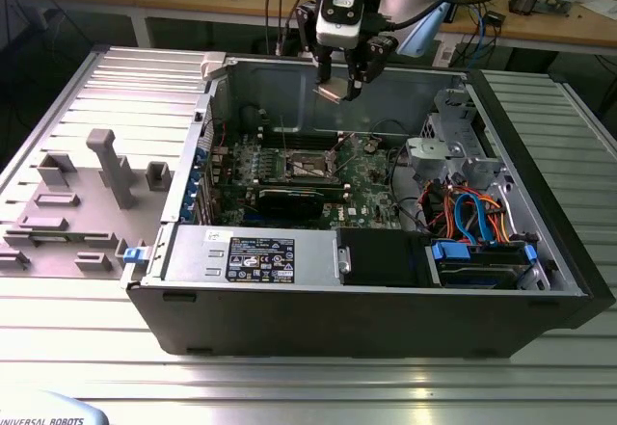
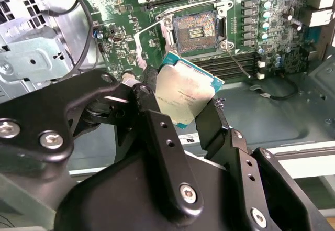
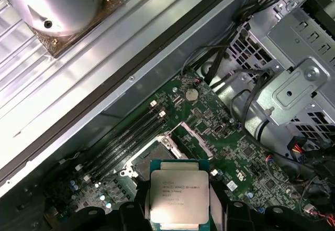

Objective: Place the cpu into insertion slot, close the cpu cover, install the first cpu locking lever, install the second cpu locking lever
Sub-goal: 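Place the cpu into insertion slot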

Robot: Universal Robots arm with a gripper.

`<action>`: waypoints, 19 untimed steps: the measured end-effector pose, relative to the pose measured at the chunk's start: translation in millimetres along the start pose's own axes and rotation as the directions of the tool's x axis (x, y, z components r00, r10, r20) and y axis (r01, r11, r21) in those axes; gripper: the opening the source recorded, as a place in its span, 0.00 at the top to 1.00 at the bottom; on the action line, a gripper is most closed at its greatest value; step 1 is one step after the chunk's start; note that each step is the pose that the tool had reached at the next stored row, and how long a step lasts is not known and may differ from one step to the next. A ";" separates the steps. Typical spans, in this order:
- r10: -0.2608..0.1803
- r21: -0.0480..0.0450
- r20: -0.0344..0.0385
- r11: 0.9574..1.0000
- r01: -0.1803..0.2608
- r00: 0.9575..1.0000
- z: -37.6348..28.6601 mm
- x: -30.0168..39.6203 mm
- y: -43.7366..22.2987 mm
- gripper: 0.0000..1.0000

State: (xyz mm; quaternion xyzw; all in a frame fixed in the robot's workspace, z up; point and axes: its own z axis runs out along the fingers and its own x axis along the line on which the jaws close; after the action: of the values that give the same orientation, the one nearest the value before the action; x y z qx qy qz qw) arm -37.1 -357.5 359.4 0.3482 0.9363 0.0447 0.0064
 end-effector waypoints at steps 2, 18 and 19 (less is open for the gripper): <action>0.000 0.000 0.000 1.000 0.000 1.000 0.0 0.0 0.0 0.46; 0.023 0.000 0.002 1.000 -0.023 1.000 0.0 0.0 0.0 0.46; 0.031 -0.001 0.003 1.000 -0.031 1.000 0.0 0.0 0.0 0.46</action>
State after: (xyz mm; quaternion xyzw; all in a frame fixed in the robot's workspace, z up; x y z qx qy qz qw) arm -37.2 -357.5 359.4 0.3629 0.9307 0.0445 0.0071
